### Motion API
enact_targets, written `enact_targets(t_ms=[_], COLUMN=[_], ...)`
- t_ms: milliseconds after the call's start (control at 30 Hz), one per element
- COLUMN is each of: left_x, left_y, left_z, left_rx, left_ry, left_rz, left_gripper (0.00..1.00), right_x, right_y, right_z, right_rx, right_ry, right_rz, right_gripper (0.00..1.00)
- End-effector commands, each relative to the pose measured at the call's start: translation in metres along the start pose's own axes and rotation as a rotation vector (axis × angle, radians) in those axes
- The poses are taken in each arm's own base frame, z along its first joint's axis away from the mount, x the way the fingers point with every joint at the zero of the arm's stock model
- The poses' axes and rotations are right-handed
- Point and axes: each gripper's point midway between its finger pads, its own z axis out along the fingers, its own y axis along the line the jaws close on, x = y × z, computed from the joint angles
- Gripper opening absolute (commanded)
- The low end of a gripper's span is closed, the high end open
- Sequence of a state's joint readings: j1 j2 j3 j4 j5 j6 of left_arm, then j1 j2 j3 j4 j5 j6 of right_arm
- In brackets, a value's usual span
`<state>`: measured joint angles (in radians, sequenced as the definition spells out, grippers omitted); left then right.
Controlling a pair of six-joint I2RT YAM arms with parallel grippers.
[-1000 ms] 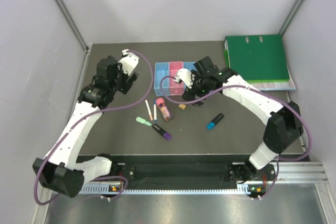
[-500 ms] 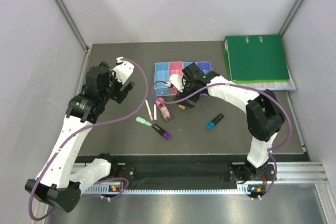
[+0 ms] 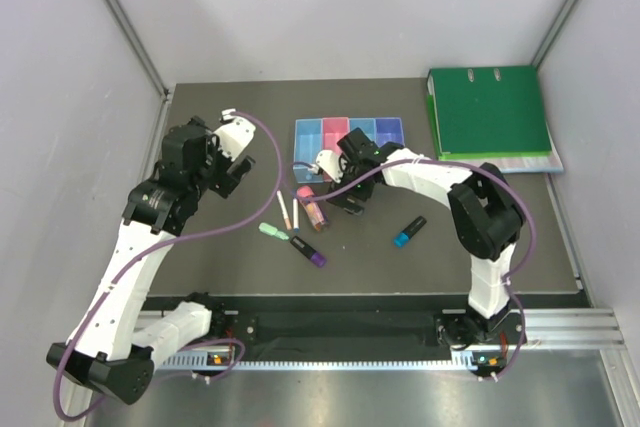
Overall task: Sort the stationery into containers
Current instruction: Pick up the stationery from the center of the board.
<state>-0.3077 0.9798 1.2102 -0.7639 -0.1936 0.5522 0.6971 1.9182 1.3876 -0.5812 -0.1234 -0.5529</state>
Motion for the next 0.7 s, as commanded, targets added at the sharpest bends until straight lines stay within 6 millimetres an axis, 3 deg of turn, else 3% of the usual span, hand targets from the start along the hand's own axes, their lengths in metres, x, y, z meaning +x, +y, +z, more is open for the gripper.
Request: enact_targets(t_ms=[0, 367, 533, 667], left_x=[-0.014, -0.016, -0.018, -0.017], left_y=[0.012, 0.012, 0.012, 0.011], left_z=[-0.006, -0.004, -0.004, -0.004], left_rx=[-0.039, -0.045, -0.044, -0.043], left_ry=[-0.052, -0.066, -0.075, -0.076], left_rz=[0.004, 0.019, 0.016, 0.018], left_gripper=[0.99, 0.99, 0.99, 0.99], right_x=[-0.028, -0.021, -0.019, -0.019], right_y=[0.004, 0.01, 0.013, 0.013], right_z=[0.004, 0.021, 0.028, 0.029], right_rx=[0.005, -0.01, -0.02, -0.021], right_ry=[-0.074, -0.053, -0.043, -0.041], right_rz=[-0.015, -0.006, -0.001, 0.0], right_gripper=[0.91, 0.79, 0.63, 0.4])
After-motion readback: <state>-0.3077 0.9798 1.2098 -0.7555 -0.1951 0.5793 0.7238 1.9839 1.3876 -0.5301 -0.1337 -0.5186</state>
